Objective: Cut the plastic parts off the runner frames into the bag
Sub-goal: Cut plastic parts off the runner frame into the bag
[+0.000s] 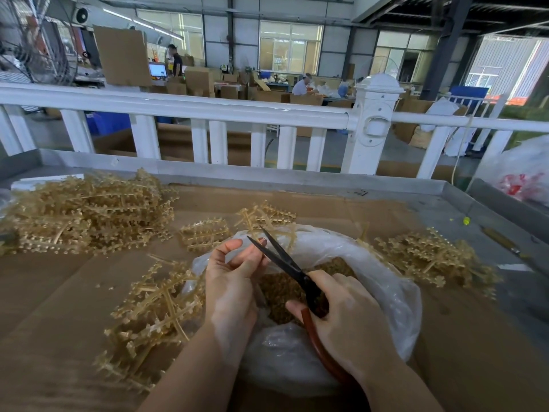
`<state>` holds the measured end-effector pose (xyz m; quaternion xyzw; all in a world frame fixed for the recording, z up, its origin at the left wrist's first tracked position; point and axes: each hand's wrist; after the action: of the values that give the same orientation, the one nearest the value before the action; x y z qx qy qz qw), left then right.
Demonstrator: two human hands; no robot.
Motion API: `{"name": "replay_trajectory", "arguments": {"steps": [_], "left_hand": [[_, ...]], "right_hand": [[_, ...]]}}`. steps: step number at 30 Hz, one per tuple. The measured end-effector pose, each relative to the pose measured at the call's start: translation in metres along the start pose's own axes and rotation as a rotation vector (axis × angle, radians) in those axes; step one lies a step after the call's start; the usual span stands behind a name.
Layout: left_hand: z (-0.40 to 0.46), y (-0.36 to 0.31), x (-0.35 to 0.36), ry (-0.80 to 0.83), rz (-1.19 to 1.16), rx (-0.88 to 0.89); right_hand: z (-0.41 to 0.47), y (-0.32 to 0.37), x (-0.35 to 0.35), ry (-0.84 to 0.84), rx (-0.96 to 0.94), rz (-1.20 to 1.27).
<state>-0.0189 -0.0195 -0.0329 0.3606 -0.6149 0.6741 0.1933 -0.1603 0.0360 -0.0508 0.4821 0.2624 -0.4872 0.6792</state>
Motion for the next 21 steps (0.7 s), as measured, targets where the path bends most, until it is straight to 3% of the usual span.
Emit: {"name": "replay_trajectory", "arguments": {"steps": [13,21], "left_hand": [[0.0013,0.0039,-0.0006,-0.039,0.027,0.047],[-0.0006,0.0055,0.0,0.032,0.087,0.091]], "right_hand": [[-0.0012,0.0018,-0.0016,0.022,-0.004,-0.01],[-0.0004,0.0029,-0.0008,0.006,-0.005,-0.005]]}}
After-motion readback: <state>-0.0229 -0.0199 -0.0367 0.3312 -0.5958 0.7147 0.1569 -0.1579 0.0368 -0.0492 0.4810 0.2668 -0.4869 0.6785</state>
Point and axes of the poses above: each hand's wrist, its own z-axis towards the middle knuckle, its own x-axis out of the palm, y = z × x, and after that the axes turned 8 degrees about x, right-handed
